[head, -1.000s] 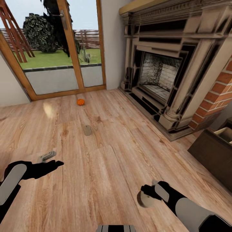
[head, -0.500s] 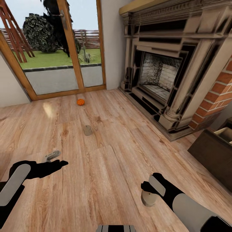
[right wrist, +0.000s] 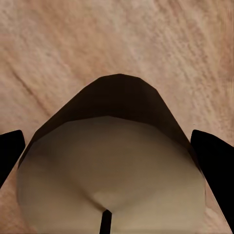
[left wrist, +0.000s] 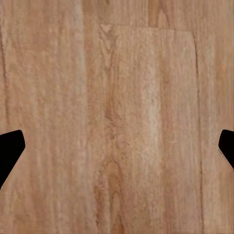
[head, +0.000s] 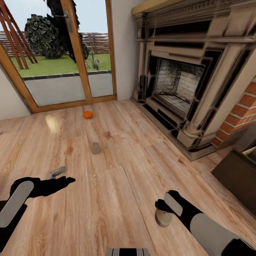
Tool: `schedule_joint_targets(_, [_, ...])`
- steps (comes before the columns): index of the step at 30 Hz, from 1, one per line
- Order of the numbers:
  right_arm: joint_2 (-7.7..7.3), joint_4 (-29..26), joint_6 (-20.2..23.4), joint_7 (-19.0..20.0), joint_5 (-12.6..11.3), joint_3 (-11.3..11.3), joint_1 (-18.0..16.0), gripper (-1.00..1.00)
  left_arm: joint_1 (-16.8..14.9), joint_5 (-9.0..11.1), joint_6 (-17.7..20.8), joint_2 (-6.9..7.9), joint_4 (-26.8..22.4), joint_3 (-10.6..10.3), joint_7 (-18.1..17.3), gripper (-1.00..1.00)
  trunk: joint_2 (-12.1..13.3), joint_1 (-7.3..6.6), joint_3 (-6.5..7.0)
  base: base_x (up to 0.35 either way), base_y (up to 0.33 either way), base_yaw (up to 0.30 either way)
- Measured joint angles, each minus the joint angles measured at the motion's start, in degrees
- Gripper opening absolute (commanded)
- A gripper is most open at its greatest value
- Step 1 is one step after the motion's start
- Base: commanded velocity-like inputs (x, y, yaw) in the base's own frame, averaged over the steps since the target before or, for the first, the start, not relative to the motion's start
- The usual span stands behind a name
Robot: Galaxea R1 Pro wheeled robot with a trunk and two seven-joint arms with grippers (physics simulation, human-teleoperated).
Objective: Place each of the two pumpkins and all three candles from the living room inside a cabinet in the living room (use any cabinet), then make sure every cabinet is closed, and position the cauldron so it is next to a table in the living room.
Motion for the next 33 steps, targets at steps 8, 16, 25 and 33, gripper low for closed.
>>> schedule_joint_targets(8, [0.0,0.07,-0.01,0.05,-0.01,-0.01,0.0,-1.0,0.0,0.0,0.0,0.0,0.07,0.0,0.0,1.0,0.0,0.0,0.0,0.329,0.0,0.0])
schedule_joint_targets(16, [0.02,0.1,0.17,0.06,-0.1,-0.02,0.0,-1.0,0.0,0.09,0.0,0.08,0.14,0.0,0.0,1.0,0.0,0.0,0.0,0.329,0.0,0.0])
schedule_joint_targets(25, [0.01,0.13,0.17,0.06,-0.06,0.09,0.0,-1.0,0.0,0.09,0.0,0.09,0.18,0.0,0.0,1.0,0.0,0.0,0.0,0.329,0.0,0.0])
schedule_joint_targets(33, [0.0,0.15,0.17,0.06,-0.08,0.07,0.0,-1.0,0.0,0.09,0.0,0.09,0.18,0.0,0.0,1.0,0.0,0.0,0.0,0.329,0.0,0.0])
